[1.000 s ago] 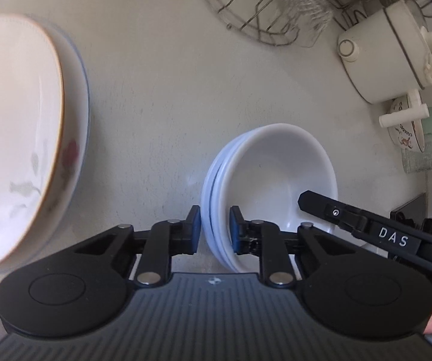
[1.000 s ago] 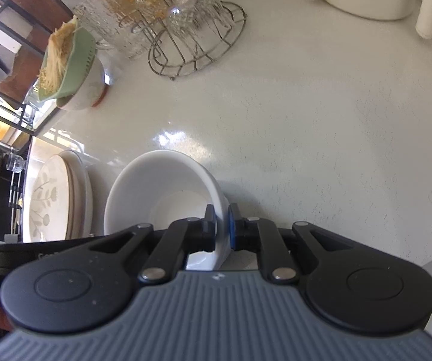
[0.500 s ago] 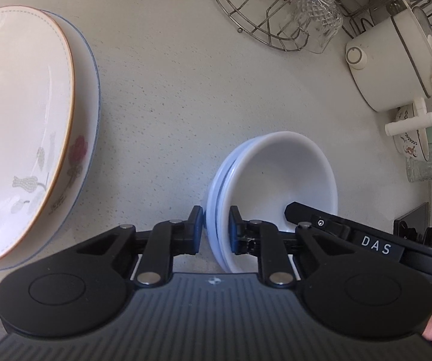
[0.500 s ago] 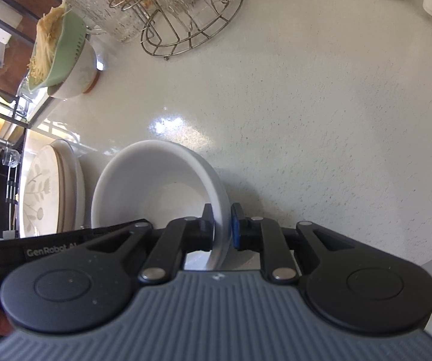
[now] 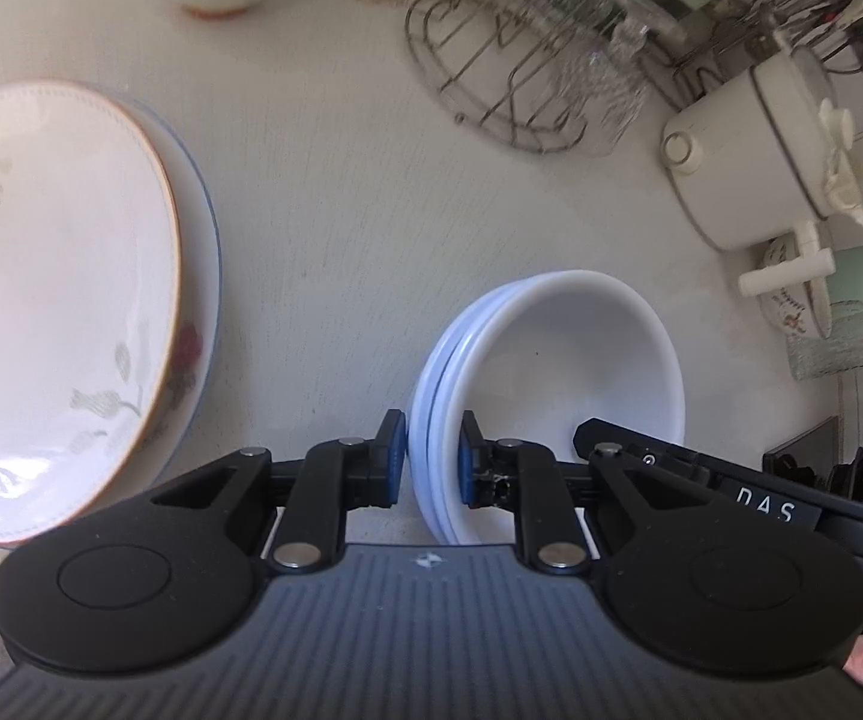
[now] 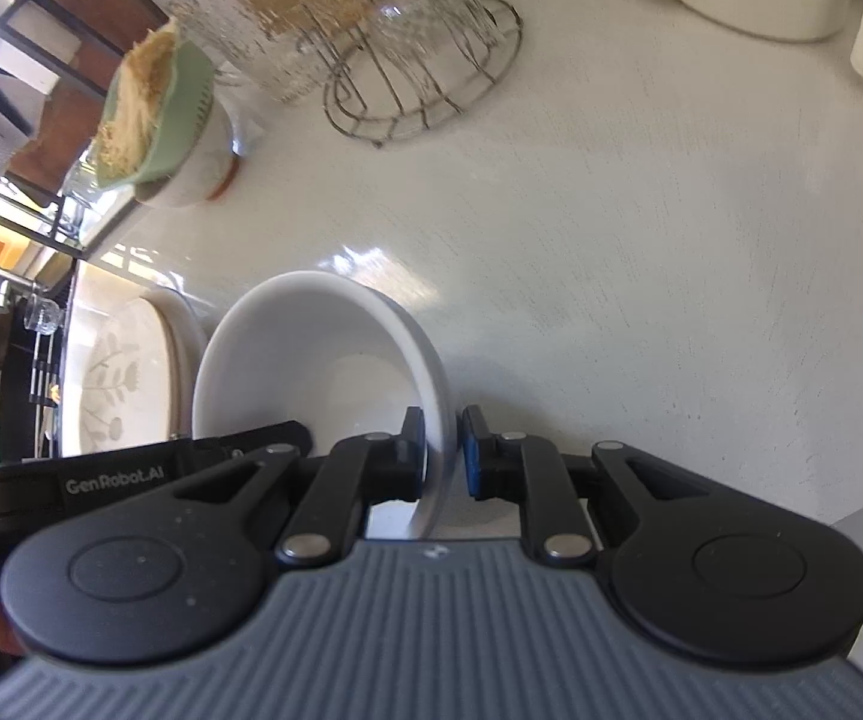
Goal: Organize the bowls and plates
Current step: 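Lift the nested bowl stack with both grippers and carry it toward the plate stack, then lower the bowl stack onto the leaf-pattern plate stack with both grippers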
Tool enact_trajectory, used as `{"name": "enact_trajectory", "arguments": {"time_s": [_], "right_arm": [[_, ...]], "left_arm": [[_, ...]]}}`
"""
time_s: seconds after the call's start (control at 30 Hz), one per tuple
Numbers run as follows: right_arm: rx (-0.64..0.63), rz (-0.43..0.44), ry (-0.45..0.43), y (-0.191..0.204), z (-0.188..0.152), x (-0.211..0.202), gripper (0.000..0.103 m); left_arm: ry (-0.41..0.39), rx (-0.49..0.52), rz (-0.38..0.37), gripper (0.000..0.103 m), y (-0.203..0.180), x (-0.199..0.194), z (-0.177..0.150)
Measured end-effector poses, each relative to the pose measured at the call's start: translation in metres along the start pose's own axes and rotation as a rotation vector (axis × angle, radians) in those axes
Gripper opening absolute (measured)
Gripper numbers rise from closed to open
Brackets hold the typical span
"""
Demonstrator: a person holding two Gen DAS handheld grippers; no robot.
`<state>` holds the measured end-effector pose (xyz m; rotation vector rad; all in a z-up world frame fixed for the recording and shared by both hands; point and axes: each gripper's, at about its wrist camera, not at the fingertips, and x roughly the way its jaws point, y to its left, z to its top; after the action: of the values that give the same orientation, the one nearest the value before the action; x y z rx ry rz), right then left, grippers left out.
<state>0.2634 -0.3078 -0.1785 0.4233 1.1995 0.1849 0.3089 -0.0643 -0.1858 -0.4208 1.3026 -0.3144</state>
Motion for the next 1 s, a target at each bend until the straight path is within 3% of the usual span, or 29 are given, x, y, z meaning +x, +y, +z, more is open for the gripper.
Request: {"name": "enact_trajectory", "arguments": {"time_s": [0.43,1.0], "right_arm": [[-0.111,0.045,-0.121,0.063,0.018,-0.036,0.019],[-0.181,0.092,-0.067,0.150,0.004,0.009,0.020]], "left_arm": [[-0.195,-0.022,-0.022,0.021,0.013,-0.081,0.021],[-0.265,-0.168,0.028,0.021,0.108,-0.115,0.021]]}}
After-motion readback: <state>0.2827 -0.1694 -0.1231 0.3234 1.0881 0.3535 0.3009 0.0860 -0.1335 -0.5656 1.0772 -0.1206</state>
